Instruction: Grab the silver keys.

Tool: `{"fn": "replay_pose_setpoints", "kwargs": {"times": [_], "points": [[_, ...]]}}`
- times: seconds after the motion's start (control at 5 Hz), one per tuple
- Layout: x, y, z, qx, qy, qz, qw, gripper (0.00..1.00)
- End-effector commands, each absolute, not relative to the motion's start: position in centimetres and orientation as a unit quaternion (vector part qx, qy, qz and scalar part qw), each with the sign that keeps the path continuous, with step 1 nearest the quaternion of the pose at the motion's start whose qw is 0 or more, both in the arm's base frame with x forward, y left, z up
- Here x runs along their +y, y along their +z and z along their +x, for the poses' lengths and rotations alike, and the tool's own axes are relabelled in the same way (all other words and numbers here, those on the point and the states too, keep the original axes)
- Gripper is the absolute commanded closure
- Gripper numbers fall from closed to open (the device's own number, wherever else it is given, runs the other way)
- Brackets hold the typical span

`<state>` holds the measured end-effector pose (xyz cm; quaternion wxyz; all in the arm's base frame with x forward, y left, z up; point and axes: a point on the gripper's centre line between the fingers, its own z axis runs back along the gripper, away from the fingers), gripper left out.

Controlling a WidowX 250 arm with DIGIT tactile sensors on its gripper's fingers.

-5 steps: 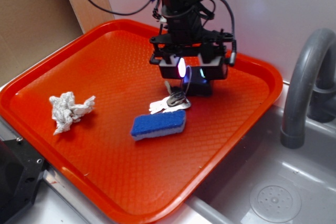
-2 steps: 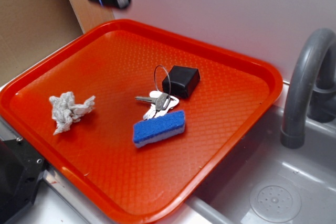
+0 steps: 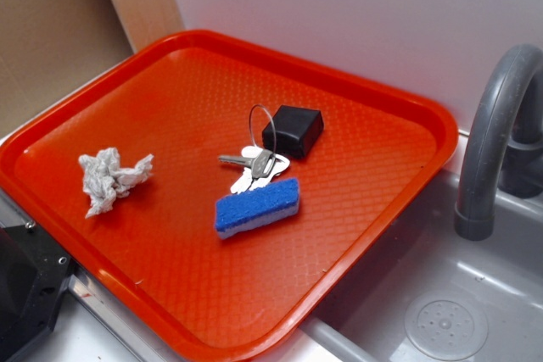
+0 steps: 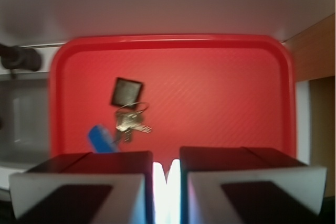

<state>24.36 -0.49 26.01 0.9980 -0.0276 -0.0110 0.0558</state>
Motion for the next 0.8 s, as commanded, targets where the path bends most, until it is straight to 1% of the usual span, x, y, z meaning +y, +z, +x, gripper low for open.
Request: {"fn": "replay_pose_setpoints", "kwargs": {"times": [0.0, 0.2, 0.4, 0.6], "points": [[0.3, 23.2, 24.5, 0.003, 0.312, -0.053, 0.948, 0.00], [0.5, 20.3, 24.3, 0.014, 0.429, -0.076, 0.900, 0.00], [-0.2, 18.2, 24.3, 0.000, 0.461, -0.101, 0.882, 0.00], [-1.4, 15.8, 25.1, -0.026, 0.495, -0.101, 0.863, 0.00]]}}
